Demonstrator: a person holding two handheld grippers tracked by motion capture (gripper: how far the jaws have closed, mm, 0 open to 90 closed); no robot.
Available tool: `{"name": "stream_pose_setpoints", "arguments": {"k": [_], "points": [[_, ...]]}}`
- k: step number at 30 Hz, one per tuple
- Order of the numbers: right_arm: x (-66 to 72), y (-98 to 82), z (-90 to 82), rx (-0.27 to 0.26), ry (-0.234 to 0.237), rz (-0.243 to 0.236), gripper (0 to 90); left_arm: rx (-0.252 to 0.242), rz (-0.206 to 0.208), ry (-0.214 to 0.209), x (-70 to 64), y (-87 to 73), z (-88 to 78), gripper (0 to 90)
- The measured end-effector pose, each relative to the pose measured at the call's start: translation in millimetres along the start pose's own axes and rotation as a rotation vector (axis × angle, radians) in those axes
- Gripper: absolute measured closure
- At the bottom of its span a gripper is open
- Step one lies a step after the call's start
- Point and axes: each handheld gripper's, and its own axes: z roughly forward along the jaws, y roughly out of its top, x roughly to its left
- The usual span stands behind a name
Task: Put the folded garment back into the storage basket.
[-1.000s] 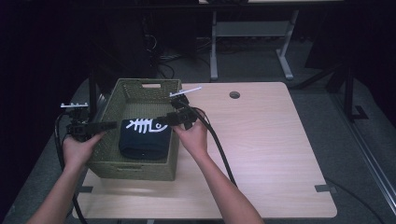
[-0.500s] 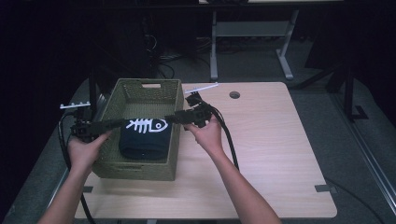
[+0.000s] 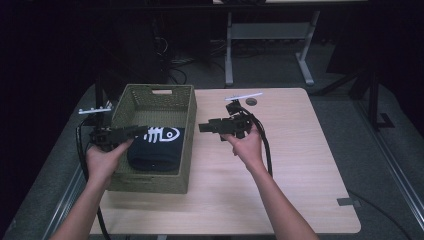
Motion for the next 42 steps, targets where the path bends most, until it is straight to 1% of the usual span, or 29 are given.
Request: {"name": "stream_pose_setpoints", "arguments": {"k": [1,2,3,5,6,8,9,10,12,14,15,17,18,19,20,21,23,25,28,31,32,35,36,37,39,42], "points": [[0.0,0.0,0.0,0.000,0.000,0.000,41.4,0.000,0.000,0.000,0.0,0.0,0.0,40.3],[-2.0,-1.9,-5.5,-0.003,-0.005,0.003,41.2,0.004,0.001,-0.010,-1.4,0.2,1.2,40.4],[-2.0,-1.9,-5.5,-0.003,-0.005,0.003,41.2,0.002,0.002,-0.017,-3.4,0.5,2.5,40.4],[-3.8,-3.7,-10.8,-0.002,-0.010,0.000,40.5,-0.002,0.008,-0.027,-7.3,1.4,4.6,40.3],[-5.1,-5.2,-14.8,-0.008,-0.018,0.001,40.1,0.001,0.008,-0.040,-9.0,2.1,5.7,40.1],[-6.0,-6.1,-17.3,-0.005,-0.025,0.001,40.1,0.001,0.020,-0.049,-13.2,3.1,7.9,39.8],[-7.2,-7.0,-19.9,-0.006,-0.028,0.003,40.0,-0.003,0.019,-0.060,-15.2,3.4,9.3,39.6],[-9.3,-8.7,-25.0,-0.007,-0.036,0.007,39.7,-0.002,0.019,-0.068,-17.2,3.6,10.7,38.6],[-10.4,-9.6,-27.4,-0.009,-0.039,0.008,39.6,0.001,0.030,-0.066,-21.8,4.1,14.0,37.8],[-13.9,-12.1,-35.3,-0.020,-0.046,0.009,39.4,0.007,0.030,-0.076,-24.8,4.0,18.4,36.5],[-13.9,-12.1,-35.3,-0.020,-0.046,0.009,39.4,0.008,0.030,-0.080,-25.9,3.7,20.6,36.5],[-16.2,-13.7,-41.2,-0.025,-0.048,0.014,39.4,0.012,0.032,-0.087,-28.6,3.4,24.6,36.5],[-17.9,-15.6,-46.9,-0.034,-0.053,0.022,39.4,0.013,0.033,-0.092,-31.3,3.5,27.5,35.7],[-17.9,-15.6,-46.9,-0.034,-0.053,0.022,39.4,0.013,0.033,-0.092,-31.3,3.5,27.5,35.7],[-20.2,-17.6,-52.7,-0.039,-0.058,0.025,39.3,0.018,0.038,-0.099,-34.8,3.5,31.2,35.7],[-20.2,-17.6,-52.7,-0.039,-0.058,0.025,39.3,0.018,0.038,-0.099,-34.8,3.5,31.2,35.6],[-23.2,-20.1,-58.3,-0.046,-0.062,0.027,39.2,0.023,0.042,-0.104,-38.2,3.3,34.2,35.4],[-25.8,-22.4,-62.7,-0.053,-0.070,0.030,39.2,0.022,0.042,-0.101,-40.4,3.2,37.2,34.0],[-30.2,-27.5,-70.0,-0.051,-0.076,0.036,38.9,0.019,0.028,-0.110,-42.2,3.3,40.6,32.6],[-32.8,-30.1,-73.8,-0.051,-0.083,0.034,38.6,0.020,0.035,-0.114,-46.0,3.9,43.5,32.5],[-34.7,-32.6,-78.0,-0.056,-0.087,0.038,38.6,0.019,0.036,-0.114,-48.0,4.1,44.8,32.2],[-36.1,-35.1,-82.2,-0.059,-0.091,0.046,38.3,0.028,0.049,-0.120,-54.7,4.3,49.5,31.8],[-38.6,-37.9,-86.4,-0.061,-0.097,0.045,38.1,0.027,0.051,-0.121,-57.2,4.3,50.9,31.1],[-38.6,-37.9,-86.4,-0.061,-0.097,0.045,38.1,0.024,0.055,-0.124,-59.4,4.2,52.2,31.1],[-40.9,-40.8,-91.0,-0.067,-0.102,0.048,38.0,0.022,0.052,-0.134,-64.1,4.0,55.7,30.4],[-43.6,-44.0,-97.4,-0.072,-0.109,0.050,37.8,0.026,0.062,-0.146,-73.8,3.5,61.2,29.9]]}}
